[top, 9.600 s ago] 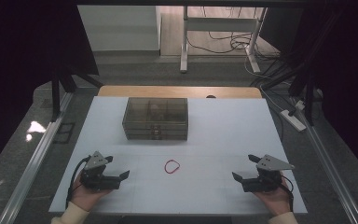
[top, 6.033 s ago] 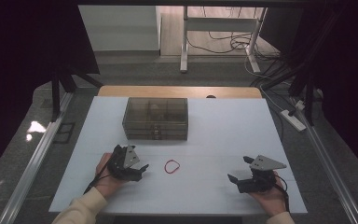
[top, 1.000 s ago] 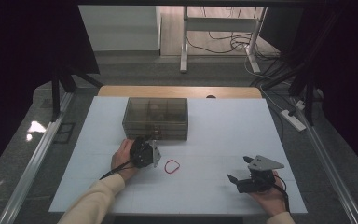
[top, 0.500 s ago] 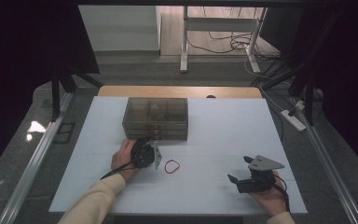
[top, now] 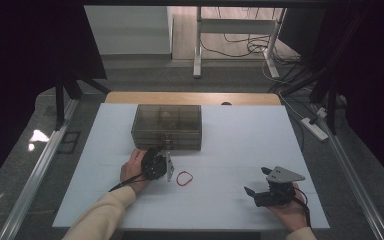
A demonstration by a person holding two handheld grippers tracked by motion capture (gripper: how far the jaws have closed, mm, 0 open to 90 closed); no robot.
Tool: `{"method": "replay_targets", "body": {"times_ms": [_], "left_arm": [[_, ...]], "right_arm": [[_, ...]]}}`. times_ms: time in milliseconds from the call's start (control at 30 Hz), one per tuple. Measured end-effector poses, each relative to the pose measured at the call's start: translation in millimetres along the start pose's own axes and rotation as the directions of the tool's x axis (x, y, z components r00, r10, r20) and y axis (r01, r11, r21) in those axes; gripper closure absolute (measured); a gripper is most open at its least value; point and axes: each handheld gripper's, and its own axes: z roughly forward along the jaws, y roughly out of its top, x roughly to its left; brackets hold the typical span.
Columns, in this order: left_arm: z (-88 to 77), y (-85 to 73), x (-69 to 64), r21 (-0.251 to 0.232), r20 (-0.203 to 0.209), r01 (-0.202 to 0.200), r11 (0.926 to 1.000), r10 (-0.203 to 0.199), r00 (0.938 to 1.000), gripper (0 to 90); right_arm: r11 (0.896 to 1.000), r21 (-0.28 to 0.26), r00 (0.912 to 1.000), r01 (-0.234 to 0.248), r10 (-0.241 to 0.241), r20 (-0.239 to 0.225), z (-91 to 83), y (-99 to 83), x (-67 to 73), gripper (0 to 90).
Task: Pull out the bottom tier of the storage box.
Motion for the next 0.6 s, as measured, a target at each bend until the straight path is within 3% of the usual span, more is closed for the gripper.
{"method": "replay_targets", "body": {"times_ms": [600], "left_arm": [[4.7, 1.9, -1.0, 0.004, -0.025, -0.015, 0.9999, 0.015, 0.9996, 52.7]], "right_arm": [[1.0, -0.003, 1.0, -0.001, 0.001, 0.003, -0.3, 0.2, -0.2, 7.4]]}}
